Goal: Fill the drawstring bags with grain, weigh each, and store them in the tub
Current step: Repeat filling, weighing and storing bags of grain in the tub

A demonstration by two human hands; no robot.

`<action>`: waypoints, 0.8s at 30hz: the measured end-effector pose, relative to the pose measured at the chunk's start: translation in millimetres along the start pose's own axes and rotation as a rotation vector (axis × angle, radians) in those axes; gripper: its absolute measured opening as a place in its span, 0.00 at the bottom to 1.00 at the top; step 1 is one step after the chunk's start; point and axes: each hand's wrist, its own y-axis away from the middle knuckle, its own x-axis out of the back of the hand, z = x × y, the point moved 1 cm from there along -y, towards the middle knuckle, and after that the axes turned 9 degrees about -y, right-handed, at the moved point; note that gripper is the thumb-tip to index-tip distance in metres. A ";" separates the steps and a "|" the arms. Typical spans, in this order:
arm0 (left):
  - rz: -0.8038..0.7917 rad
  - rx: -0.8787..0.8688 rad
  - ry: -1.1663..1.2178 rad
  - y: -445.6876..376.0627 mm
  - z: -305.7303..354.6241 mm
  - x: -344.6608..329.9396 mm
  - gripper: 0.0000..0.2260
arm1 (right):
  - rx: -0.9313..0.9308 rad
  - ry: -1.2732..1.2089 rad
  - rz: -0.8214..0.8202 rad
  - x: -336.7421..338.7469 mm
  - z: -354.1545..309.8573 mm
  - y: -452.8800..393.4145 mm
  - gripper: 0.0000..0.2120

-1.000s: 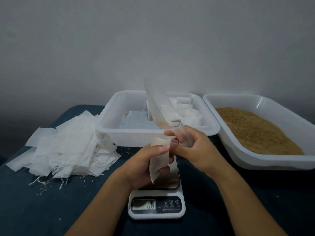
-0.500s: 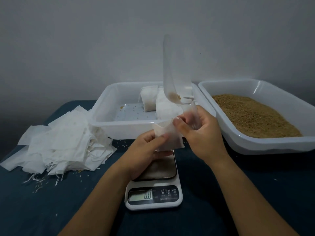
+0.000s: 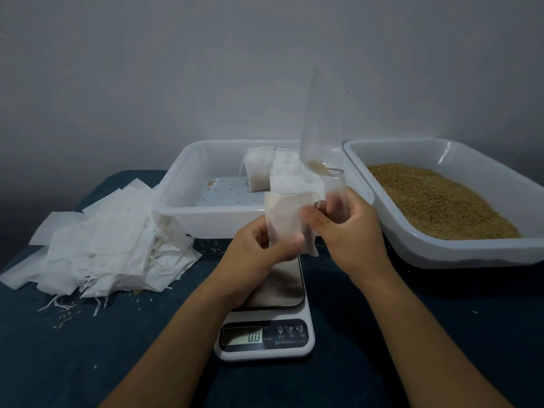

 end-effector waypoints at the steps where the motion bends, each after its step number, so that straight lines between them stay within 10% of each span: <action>1: 0.002 -0.011 -0.045 0.2 0.0 -0.4 0.14 | -0.005 -0.006 0.004 1.2 -2.0 -0.4 0.12; 10: 0.152 0.001 -0.172 -0.4 -1.0 4.5 0.17 | -0.087 0.616 0.255 91.9 -16.3 -44.2 0.17; 16: 0.155 -0.006 -0.180 0.0 0.5 1.3 0.14 | -0.551 1.257 -0.039 158.8 4.4 -83.0 0.20; 21: 0.173 -0.058 -0.197 0.9 3.2 2.0 0.09 | -0.651 1.328 -0.133 154.3 2.4 -83.4 0.17; 24: 0.203 -0.052 -0.213 0.6 5.0 3.6 0.06 | -0.406 1.177 0.008 135.6 -15.6 -75.6 0.24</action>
